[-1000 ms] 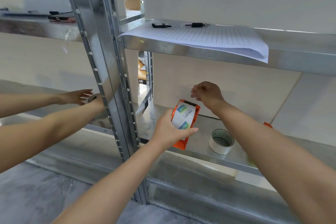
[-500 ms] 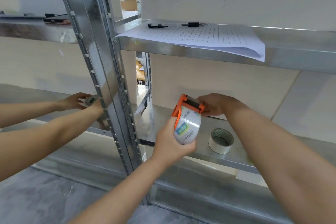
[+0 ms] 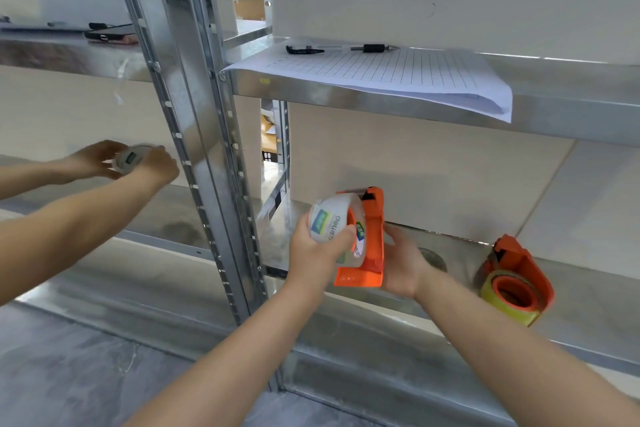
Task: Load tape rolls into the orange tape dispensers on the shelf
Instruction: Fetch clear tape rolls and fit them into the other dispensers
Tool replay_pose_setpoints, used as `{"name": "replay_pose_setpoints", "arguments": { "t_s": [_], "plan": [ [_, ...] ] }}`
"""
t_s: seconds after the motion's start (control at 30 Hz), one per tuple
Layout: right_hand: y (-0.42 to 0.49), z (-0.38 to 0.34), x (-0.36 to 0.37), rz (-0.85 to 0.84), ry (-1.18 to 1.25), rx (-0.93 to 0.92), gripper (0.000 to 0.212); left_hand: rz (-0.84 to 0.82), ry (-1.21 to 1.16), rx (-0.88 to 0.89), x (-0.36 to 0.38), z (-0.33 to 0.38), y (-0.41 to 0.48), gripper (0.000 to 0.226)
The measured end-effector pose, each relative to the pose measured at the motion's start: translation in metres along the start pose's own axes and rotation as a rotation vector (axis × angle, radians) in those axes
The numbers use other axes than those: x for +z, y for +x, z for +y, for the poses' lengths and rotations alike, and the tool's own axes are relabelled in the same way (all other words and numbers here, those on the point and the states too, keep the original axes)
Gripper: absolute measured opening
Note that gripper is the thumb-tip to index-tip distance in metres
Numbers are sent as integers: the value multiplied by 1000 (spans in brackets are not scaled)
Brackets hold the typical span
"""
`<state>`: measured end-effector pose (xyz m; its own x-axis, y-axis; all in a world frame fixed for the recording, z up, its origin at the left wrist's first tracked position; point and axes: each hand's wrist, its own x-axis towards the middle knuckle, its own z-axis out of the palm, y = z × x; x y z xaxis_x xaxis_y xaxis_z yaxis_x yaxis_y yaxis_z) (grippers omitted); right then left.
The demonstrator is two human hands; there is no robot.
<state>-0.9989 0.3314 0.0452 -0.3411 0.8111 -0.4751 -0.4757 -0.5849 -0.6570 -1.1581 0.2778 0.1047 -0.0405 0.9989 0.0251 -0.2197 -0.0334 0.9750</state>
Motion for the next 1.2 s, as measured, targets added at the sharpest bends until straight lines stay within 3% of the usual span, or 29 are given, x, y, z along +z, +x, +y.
{"name": "replay_pose_setpoints", "arguments": {
  "t_s": [0.2, 0.3, 0.47, 0.57, 0.7, 0.87, 1.07, 1.2],
  "plan": [
    [-3, 34, 25, -16, 108, -63, 52, 119, -152, -236, 9, -32, 8, 21],
    [4, 38, 20, 77, 150, -101, 52, 103, -160, -300, 5, -46, 16, 18],
    [21, 31, 13, 279, 43, -203, 36, -8, 234, -419, -9, -68, 41, 43],
    [31, 24, 14, 368, -41, -171, 27, -44, 289, -482, -14, -79, 59, 50],
    [86, 34, -28, 414, -181, -200, 61, -20, 380, -553, -16, -93, 75, 62],
    [85, 44, -15, 572, -181, -240, 54, 3, 485, -589, -19, -137, 97, 88],
    [81, 41, 4, 697, -452, -464, 35, 6, 625, -619, -14, -125, 95, 61],
    [69, 32, -2, 667, -672, -533, 24, 3, 829, -542, -5, -109, 92, 66]
  ]
}}
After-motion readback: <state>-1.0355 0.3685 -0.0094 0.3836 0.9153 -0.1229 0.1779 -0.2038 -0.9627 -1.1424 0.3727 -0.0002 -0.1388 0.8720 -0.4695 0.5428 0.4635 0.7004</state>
